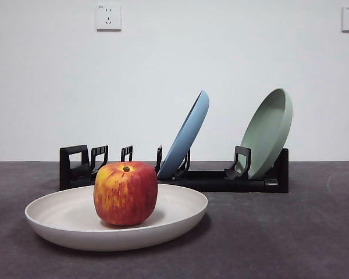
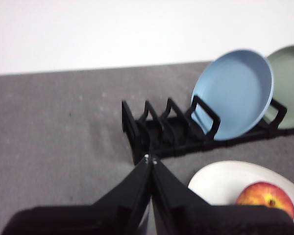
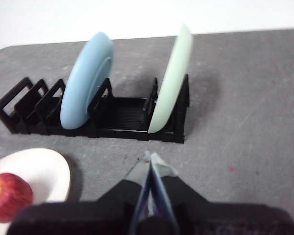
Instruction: Take the yellow plate from the plate rack,put the plate on the table,take the apple from the table,put the apple in the plate
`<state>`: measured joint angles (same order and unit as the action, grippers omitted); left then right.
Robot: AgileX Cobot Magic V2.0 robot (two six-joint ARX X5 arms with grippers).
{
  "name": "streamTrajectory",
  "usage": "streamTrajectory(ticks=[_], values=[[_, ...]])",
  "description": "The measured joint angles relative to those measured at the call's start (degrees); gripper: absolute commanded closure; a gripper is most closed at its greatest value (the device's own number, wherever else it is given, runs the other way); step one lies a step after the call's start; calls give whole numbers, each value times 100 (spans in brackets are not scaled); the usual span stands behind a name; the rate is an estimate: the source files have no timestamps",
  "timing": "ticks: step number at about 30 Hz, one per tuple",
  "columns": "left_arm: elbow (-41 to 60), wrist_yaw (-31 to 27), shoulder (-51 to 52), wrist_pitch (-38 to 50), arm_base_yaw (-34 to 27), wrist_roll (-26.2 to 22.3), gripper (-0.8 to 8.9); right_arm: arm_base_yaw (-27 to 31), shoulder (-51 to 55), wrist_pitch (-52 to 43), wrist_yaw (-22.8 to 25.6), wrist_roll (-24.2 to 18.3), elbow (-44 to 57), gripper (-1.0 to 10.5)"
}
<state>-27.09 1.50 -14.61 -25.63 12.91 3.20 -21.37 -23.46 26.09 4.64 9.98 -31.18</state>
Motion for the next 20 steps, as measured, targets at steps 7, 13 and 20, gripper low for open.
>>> streamTrajectory(ticks=[7, 13, 20], values=[[4, 2, 0, -197, 0, 33, 816, 0, -26, 7, 4, 317, 0, 946], [4, 2, 0, -254, 0, 46, 815, 0, -26, 7, 4, 354, 0, 945], [4, -2, 7, -286, -2, 39, 816, 0, -26, 7, 4, 358, 0, 946]])
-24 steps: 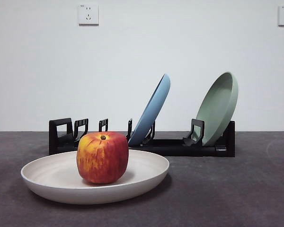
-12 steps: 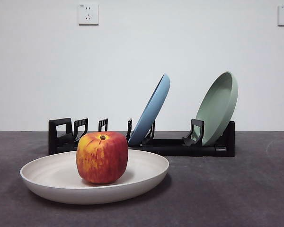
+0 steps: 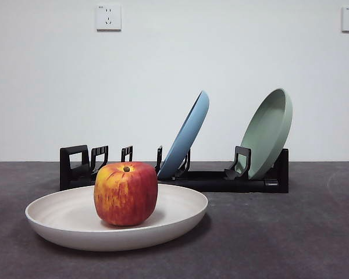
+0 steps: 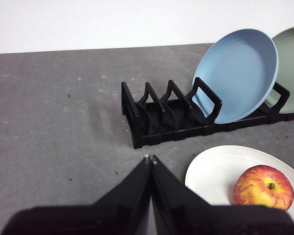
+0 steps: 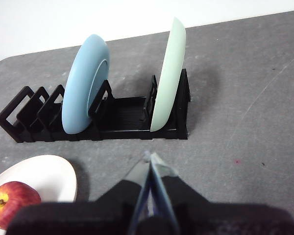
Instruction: Take the yellow plate from the plate rack,put the plate on the table,take the apple from the table,put the apple in the plate
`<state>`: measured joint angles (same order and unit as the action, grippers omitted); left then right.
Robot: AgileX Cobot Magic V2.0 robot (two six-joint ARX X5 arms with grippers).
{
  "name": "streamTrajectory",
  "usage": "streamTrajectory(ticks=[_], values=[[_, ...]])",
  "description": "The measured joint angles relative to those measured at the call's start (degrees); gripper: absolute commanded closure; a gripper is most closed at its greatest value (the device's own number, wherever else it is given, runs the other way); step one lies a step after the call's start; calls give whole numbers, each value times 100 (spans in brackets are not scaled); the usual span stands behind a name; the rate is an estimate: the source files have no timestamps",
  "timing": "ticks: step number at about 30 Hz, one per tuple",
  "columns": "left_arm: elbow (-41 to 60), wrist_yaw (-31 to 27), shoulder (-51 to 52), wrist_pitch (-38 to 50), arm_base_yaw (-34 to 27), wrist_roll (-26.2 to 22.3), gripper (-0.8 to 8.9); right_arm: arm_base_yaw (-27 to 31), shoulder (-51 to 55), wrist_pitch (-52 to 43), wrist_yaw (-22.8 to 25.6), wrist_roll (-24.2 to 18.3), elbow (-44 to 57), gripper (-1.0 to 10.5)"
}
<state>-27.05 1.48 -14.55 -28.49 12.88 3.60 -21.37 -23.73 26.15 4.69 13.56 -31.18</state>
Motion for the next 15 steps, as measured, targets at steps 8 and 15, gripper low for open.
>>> streamTrajectory(ticks=[8, 15], values=[[42, 24, 387, 380, -669, -719, 816, 0, 0, 0, 0, 0, 0, 946], [855, 26, 1143, 966, -1346, -1071, 816, 0, 0, 0, 0, 0, 0, 946]])
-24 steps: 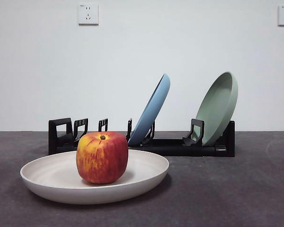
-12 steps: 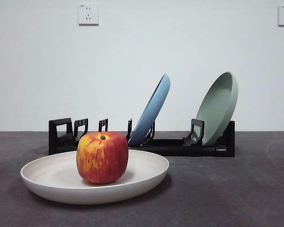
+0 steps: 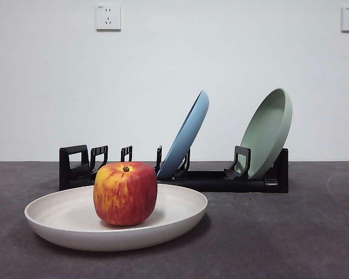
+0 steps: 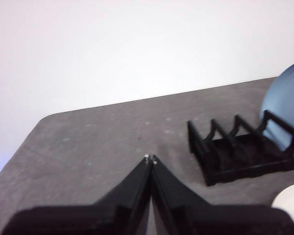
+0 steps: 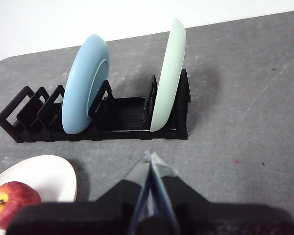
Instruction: Take the yellow plate from the plate rack,put the plate on the table,take the apple from the table,put the apple in the plate
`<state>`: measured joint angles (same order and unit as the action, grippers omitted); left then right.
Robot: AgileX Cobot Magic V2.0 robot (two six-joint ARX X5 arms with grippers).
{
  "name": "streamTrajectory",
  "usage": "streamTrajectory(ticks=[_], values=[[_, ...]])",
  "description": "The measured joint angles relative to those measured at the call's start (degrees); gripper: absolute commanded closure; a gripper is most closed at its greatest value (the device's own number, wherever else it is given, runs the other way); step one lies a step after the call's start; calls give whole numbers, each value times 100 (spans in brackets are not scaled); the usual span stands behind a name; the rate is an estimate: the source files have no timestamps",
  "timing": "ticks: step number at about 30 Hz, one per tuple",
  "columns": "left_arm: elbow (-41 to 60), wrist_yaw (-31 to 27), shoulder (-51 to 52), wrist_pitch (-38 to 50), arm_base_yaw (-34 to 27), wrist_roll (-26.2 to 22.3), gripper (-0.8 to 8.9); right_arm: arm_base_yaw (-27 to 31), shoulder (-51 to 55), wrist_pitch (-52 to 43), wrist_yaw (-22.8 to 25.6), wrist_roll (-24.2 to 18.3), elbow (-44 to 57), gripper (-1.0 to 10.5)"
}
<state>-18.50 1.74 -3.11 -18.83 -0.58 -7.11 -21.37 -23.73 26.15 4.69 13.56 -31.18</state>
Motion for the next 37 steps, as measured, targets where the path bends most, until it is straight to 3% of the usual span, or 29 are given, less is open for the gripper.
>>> streamTrajectory(ticks=[14, 37], values=[[1611, 22, 282, 658, -125, 92, 815, 0, 0, 0, 0, 0, 0, 946], [1716, 17, 282, 743, -125, 269, 816, 0, 0, 2, 0, 0, 0, 946]])
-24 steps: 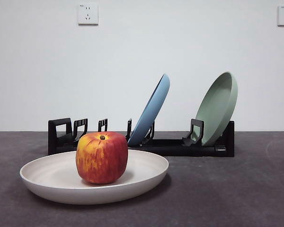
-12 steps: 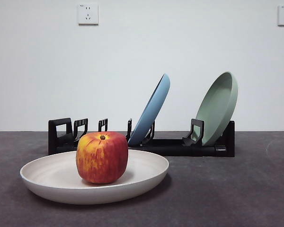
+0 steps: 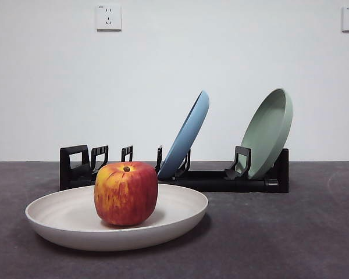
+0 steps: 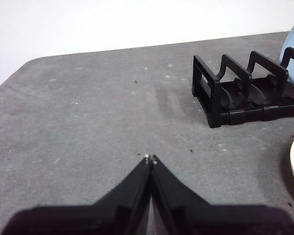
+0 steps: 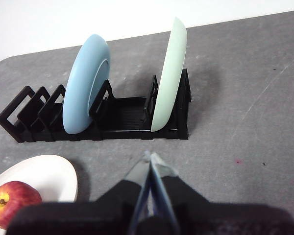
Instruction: Take the yellow plate from the plate rack,put the plate on the table,take the apple from the table,put the apple in the plate
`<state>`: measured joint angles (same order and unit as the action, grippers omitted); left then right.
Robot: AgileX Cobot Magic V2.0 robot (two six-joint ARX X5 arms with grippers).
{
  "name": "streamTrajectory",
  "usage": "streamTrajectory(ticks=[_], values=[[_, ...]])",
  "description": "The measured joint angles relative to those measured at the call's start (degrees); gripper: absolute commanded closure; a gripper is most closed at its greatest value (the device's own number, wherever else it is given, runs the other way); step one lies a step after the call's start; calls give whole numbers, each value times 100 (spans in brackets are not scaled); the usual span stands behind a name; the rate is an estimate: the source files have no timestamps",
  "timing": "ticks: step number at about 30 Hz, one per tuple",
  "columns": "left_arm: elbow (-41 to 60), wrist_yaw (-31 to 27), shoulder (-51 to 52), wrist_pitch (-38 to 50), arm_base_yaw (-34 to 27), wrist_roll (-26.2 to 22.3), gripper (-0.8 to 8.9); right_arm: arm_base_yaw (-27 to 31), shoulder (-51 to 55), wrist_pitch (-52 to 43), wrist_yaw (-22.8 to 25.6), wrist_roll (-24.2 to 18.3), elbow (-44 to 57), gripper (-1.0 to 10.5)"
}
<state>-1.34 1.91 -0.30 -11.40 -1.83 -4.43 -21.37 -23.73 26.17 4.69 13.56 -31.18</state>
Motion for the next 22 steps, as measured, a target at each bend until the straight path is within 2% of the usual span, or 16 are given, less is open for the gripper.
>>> streamTrajectory(ticks=[14, 17, 22], values=[[0, 0, 0, 2, 0, 2, 815, 2, 48, 7, 68, -39, 0, 946], [0, -2, 0, 2, 0, 2, 815, 48, 273, 39, 330, -354, 2, 946], [0, -2, 0, 2, 0, 2, 816, 461, 758, -328, 284, -907, 339, 946]])
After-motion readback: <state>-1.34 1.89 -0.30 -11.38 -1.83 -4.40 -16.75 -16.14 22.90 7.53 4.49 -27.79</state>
